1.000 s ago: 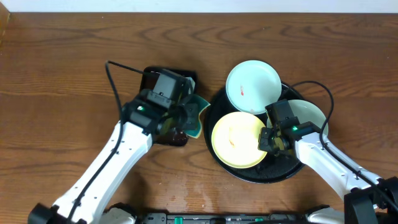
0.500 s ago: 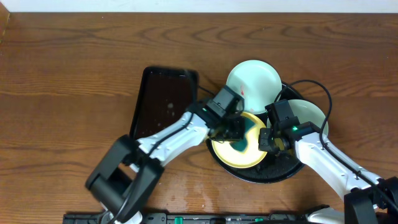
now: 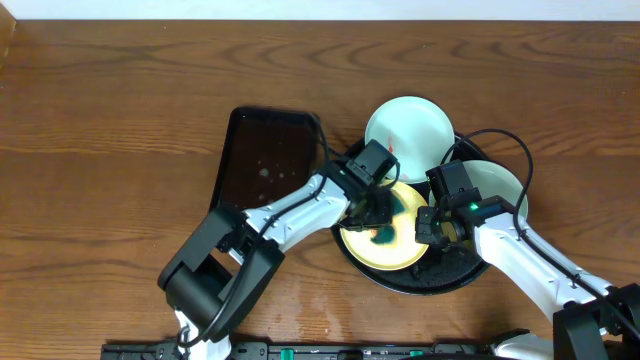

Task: Clean dirty plates on tray and stack at the side
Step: 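Scrub the yellow plate with the sponge while the right gripper holds its rim, then return the sponge to the black tray with the left gripper, then lift the yellow plate with the right gripper and carry it right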

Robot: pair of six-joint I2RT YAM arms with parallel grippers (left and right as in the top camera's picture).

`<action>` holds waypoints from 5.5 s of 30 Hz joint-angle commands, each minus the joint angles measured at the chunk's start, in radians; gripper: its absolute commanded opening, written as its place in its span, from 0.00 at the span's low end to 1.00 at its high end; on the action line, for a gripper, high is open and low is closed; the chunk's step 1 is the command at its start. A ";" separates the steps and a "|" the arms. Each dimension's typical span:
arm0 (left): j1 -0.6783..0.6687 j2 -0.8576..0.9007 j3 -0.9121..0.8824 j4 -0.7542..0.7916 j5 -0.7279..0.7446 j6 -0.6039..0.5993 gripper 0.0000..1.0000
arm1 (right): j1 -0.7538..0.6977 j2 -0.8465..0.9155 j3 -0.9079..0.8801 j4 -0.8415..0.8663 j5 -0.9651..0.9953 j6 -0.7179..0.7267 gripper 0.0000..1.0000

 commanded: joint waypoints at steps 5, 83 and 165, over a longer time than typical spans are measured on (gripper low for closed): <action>0.072 0.044 0.025 -0.235 -0.435 -0.006 0.08 | 0.014 0.004 -0.003 -0.010 0.032 -0.022 0.01; -0.045 0.098 0.080 -0.155 -0.085 -0.008 0.08 | 0.014 0.004 -0.003 -0.018 0.032 -0.022 0.01; 0.479 -0.577 0.077 -0.392 -0.343 0.355 0.84 | 0.612 -0.452 0.105 0.067 1.032 -0.603 0.01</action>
